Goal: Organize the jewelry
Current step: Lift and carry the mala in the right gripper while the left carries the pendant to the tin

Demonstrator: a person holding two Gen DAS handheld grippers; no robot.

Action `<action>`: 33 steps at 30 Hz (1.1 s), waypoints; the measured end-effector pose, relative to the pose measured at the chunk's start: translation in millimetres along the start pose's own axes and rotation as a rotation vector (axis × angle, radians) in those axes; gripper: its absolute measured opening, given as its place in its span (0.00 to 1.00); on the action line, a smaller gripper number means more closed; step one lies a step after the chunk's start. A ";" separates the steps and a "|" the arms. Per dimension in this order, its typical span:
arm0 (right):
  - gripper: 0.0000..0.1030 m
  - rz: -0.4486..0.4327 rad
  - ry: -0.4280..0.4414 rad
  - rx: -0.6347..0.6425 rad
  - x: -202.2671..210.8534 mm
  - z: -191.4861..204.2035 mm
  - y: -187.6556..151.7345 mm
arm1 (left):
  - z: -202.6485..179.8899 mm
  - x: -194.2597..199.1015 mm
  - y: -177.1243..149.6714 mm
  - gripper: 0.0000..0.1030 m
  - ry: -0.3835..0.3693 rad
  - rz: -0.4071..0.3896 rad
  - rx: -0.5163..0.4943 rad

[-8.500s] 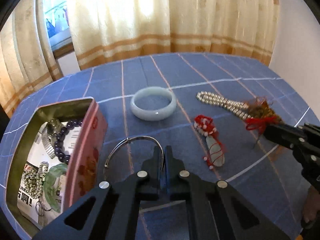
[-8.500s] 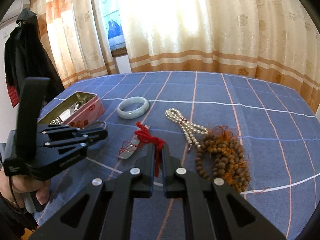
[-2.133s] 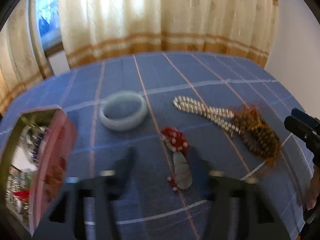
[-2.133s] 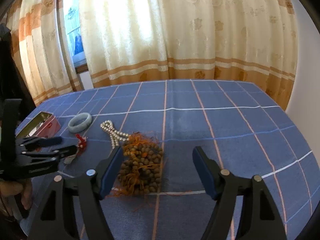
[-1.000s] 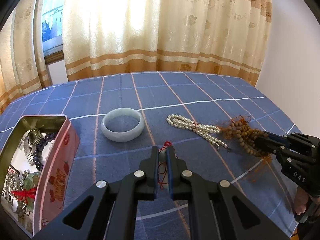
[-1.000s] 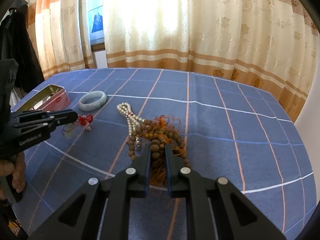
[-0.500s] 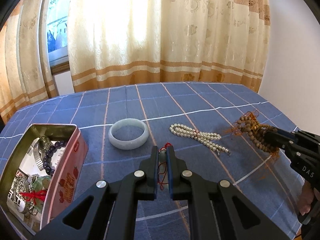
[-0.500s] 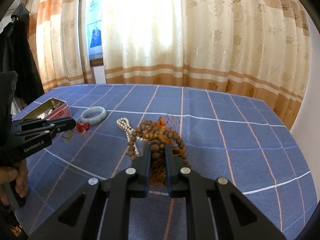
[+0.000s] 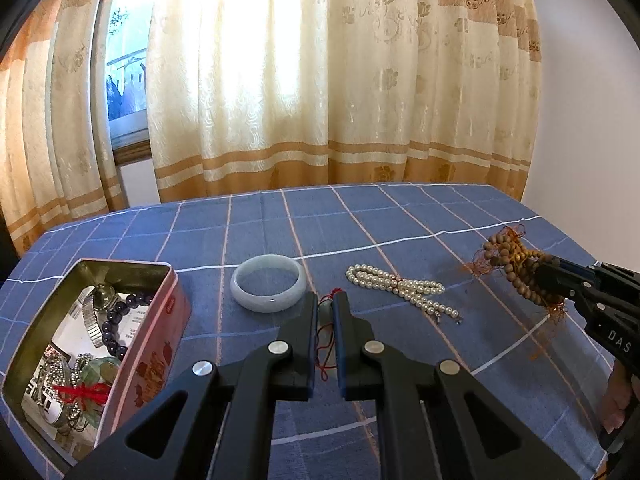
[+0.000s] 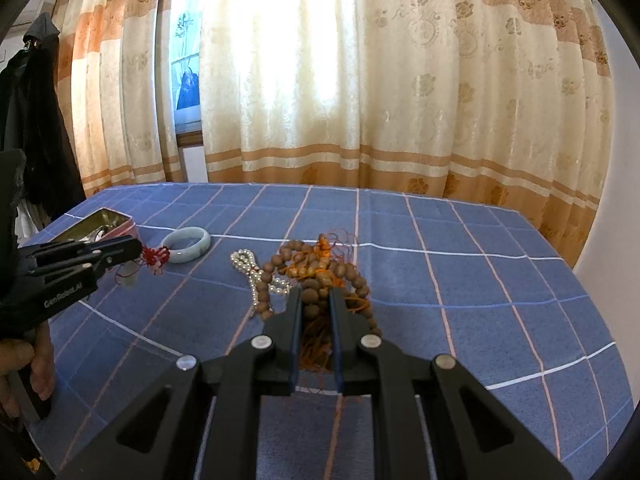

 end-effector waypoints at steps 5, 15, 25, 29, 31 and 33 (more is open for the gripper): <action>0.14 -0.013 0.003 -0.002 2.6 0.0 -0.1 | 1.3 5.7 -0.4 0.07 0.014 -0.026 0.004; 0.14 -0.009 0.037 0.008 2.1 14.0 0.8 | 4.1 9.6 -1.3 0.07 0.035 -0.051 0.020; 0.14 -0.003 0.065 0.036 -7.3 37.4 5.6 | 7.2 17.0 -2.0 0.07 0.045 -0.065 0.020; 0.14 -0.001 0.081 0.053 -10.4 48.7 8.9 | 13.9 23.7 0.3 0.07 0.044 -0.072 0.031; 0.14 -0.001 0.092 0.058 -11.8 54.3 10.5 | 18.3 28.4 1.7 0.07 0.049 -0.077 0.037; 0.14 -0.002 0.103 0.066 -12.9 60.8 12.6 | 24.2 32.2 1.6 0.07 0.057 -0.078 0.045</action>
Point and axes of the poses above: each gripper's, at about its wrist camera, not at the fingertips, and x roughly against the way its jaws point, z to its left, y to its top, the point moved 1 cm from there along -x, roughly the way its jaws point, and after that the axes turned 4 degrees about -x, right-handed, at the moved point
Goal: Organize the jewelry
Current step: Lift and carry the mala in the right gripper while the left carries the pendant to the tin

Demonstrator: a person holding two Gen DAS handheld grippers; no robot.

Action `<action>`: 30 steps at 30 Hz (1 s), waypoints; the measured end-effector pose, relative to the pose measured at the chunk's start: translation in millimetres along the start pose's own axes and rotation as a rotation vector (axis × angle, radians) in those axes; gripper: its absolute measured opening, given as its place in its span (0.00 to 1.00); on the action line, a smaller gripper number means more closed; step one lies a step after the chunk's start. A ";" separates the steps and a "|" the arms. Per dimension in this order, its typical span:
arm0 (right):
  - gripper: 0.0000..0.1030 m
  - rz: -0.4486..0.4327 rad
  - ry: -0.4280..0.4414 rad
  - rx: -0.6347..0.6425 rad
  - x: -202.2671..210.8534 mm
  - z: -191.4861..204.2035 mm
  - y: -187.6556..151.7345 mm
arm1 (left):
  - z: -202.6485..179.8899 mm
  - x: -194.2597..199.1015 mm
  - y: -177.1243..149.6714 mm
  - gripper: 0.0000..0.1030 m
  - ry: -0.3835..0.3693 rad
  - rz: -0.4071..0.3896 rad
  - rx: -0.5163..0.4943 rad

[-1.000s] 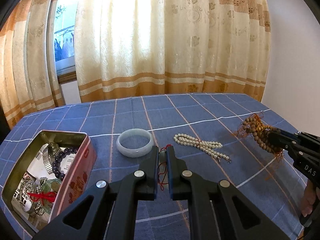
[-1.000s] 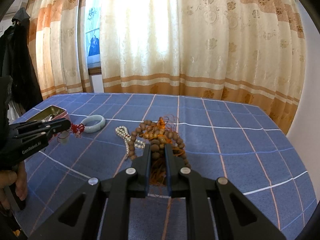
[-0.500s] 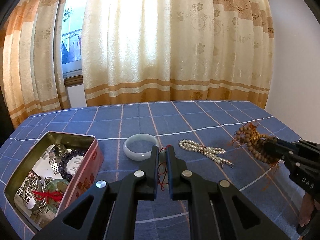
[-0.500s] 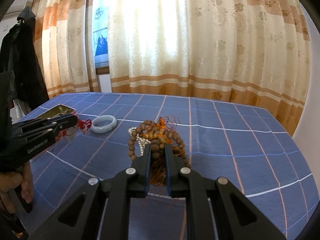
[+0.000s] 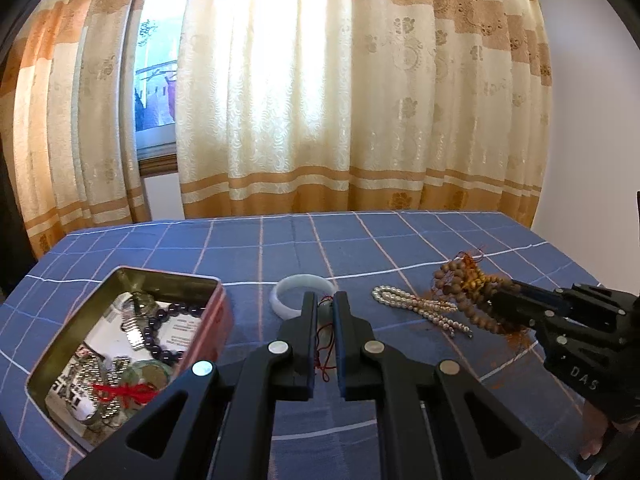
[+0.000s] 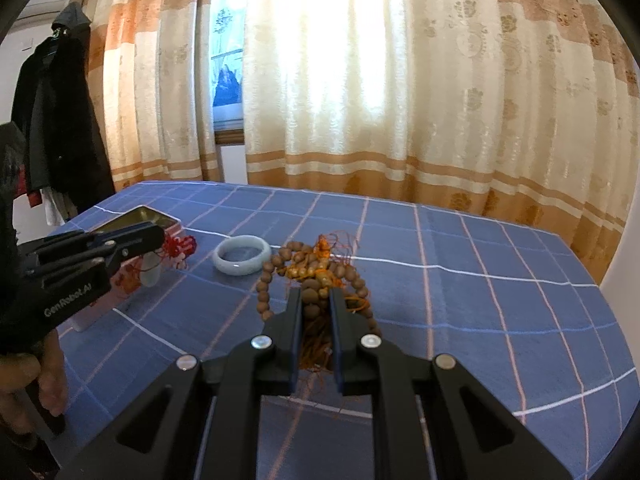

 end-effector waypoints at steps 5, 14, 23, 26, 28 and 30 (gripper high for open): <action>0.14 -0.012 0.041 0.025 -3.6 20.6 11.1 | 21.7 11.9 -2.1 0.07 0.031 0.000 0.039; 0.14 -0.037 0.138 0.078 -14.3 68.8 35.4 | 71.8 31.7 -1.1 0.07 0.113 0.002 0.099; 0.14 -0.036 0.231 0.113 -21.6 114.3 42.1 | 121.6 43.5 -5.4 0.07 0.222 0.027 0.138; 0.14 -0.031 0.266 0.128 -24.8 131.5 41.3 | 138.5 43.2 -11.0 0.07 0.247 0.051 0.159; 0.14 -0.028 0.282 0.136 -26.4 140.1 39.8 | 145.3 44.6 -15.0 0.07 0.255 0.058 0.168; 0.14 -0.023 0.297 0.147 -29.5 148.3 39.1 | 149.6 45.1 -17.3 0.07 0.261 0.064 0.171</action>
Point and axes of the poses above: each gripper's, at about its wrist camera, not at the fingertips, and x roughly against the way its jaws point, z to its left, y to its top, the point moved 1 cm from there along -x, roughly the way its jaws point, and after that the axes turned 4 degrees about -x, right-handed, at the moved point
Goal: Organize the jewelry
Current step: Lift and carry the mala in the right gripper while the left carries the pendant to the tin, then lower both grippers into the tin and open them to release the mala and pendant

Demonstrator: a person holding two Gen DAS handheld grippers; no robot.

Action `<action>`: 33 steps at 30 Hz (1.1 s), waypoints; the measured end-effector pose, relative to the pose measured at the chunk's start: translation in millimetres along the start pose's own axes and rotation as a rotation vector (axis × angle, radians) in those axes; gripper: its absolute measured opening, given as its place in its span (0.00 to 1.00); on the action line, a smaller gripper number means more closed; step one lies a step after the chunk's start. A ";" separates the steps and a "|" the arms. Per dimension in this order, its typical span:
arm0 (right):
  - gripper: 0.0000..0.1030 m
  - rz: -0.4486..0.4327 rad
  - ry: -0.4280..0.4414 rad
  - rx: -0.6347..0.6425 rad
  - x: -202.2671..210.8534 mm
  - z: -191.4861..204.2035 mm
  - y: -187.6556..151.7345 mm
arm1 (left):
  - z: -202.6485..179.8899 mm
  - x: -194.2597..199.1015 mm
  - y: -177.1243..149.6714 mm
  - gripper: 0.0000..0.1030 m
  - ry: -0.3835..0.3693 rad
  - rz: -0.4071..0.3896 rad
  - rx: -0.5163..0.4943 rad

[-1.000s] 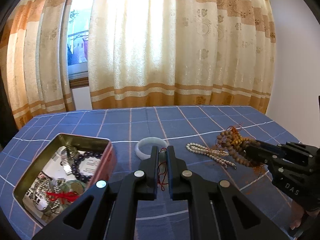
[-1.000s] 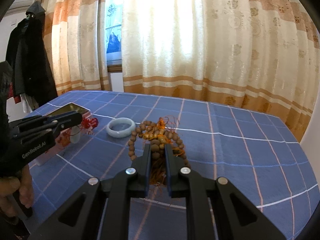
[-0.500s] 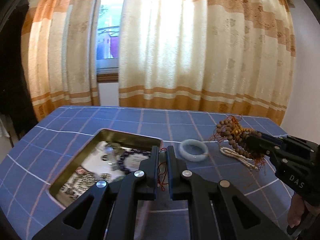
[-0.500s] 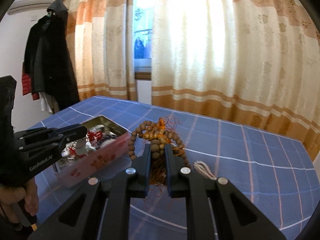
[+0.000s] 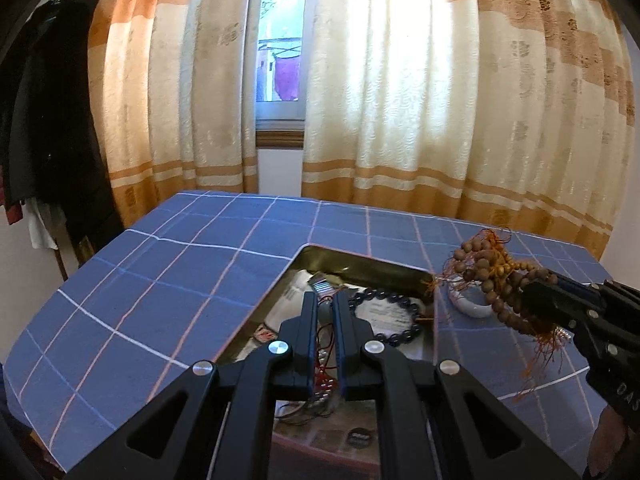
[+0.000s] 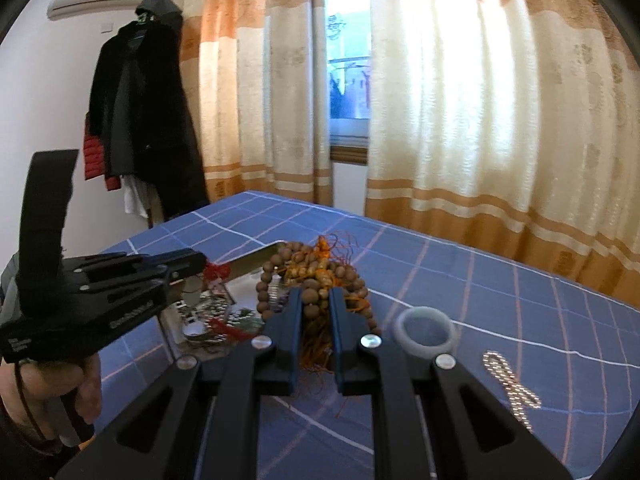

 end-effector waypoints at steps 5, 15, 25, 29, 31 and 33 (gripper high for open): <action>0.14 0.010 0.029 0.015 -9.5 13.1 1.0 | 9.1 -1.0 -4.6 0.07 0.007 0.008 0.009; 0.14 0.043 0.073 0.039 -23.1 34.7 -3.4 | 29.5 -13.5 -6.6 0.07 0.030 0.042 0.031; 0.14 0.071 0.091 0.051 -31.2 42.9 -8.4 | 38.5 -25.3 -10.5 0.07 0.034 0.085 0.046; 0.14 0.095 0.093 0.059 -37.8 47.0 -10.8 | 39.7 -31.8 -12.2 0.07 0.034 0.110 0.047; 0.14 0.102 0.095 0.061 -39.8 48.5 -12.2 | 40.3 -32.5 -12.8 0.07 0.034 0.113 0.047; 0.14 0.106 0.095 0.063 -41.2 49.6 -13.5 | 40.3 -33.3 -13.0 0.07 0.035 0.118 0.043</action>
Point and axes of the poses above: each gripper's, at about its wrist camera, not at the fingertips, and x roughly against the way its jaws point, z to its left, y to its top, the point moved 1 cm from there along -x, roughly the way its jaws point, and after that the axes turned 4 degrees about -x, right-handed, at the moved point
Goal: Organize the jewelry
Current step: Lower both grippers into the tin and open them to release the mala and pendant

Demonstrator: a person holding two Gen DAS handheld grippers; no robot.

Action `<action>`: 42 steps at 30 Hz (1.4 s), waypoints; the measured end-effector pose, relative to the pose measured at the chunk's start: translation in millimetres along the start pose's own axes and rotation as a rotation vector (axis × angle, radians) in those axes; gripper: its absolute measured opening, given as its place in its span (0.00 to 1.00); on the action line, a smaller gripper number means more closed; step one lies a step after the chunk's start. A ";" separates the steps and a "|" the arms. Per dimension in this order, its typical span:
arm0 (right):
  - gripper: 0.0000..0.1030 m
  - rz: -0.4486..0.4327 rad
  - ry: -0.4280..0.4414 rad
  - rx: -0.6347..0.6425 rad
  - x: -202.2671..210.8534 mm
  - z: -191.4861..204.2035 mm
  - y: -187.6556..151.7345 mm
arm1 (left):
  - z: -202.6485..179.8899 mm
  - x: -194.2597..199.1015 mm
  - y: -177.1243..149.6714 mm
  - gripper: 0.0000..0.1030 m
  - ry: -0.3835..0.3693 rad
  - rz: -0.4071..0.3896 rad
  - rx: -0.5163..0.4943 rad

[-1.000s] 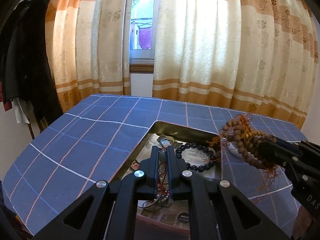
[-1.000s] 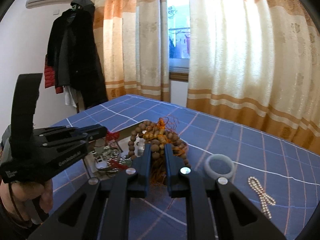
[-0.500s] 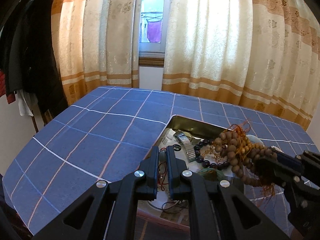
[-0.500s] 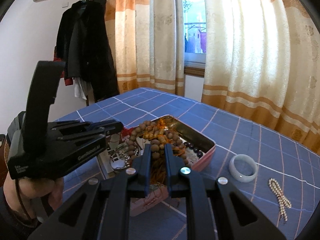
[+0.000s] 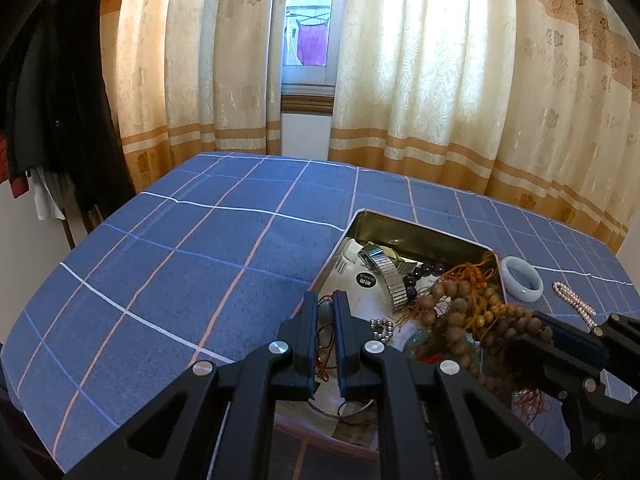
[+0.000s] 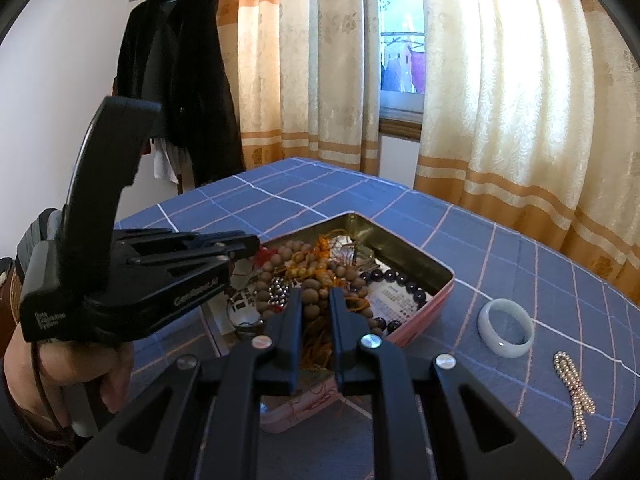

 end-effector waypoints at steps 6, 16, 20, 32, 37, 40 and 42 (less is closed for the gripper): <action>0.14 0.013 0.003 0.005 -2.5 2.1 -3.1 | 1.8 -3.5 -0.4 0.07 0.003 0.015 -0.002; 0.14 0.081 0.009 0.032 -18.7 9.8 -12.7 | 3.6 -14.6 -8.1 0.07 -0.005 0.066 -0.005; 0.14 0.093 0.009 0.032 -21.3 9.6 -14.8 | 4.1 -17.4 -10.3 0.07 -0.009 0.081 -0.003; 0.34 0.120 0.033 0.013 -25.9 7.5 -20.8 | -0.9 -21.7 -11.1 0.24 -0.019 0.132 -0.004; 0.53 0.077 0.017 0.016 -15.2 6.9 -22.6 | -9.0 -11.8 -10.9 0.61 -0.079 0.115 0.001; 0.54 0.058 0.014 -0.002 -7.0 1.8 -22.4 | -7.2 -5.7 -8.5 0.69 -0.098 0.103 0.019; 0.58 0.041 0.007 -0.012 1.0 -3.2 -22.1 | -6.3 -2.6 -5.9 0.77 -0.120 0.095 0.040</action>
Point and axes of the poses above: each gripper's, at about its wrist camera, not at the fingertips, and x roughly against the way its jaws point, z to its left, y to its top, the point moved 1 cm from there along -x, roughly the way its jaws point, and after that the axes turned 4 degrees about -x, right-handed, at the moved point
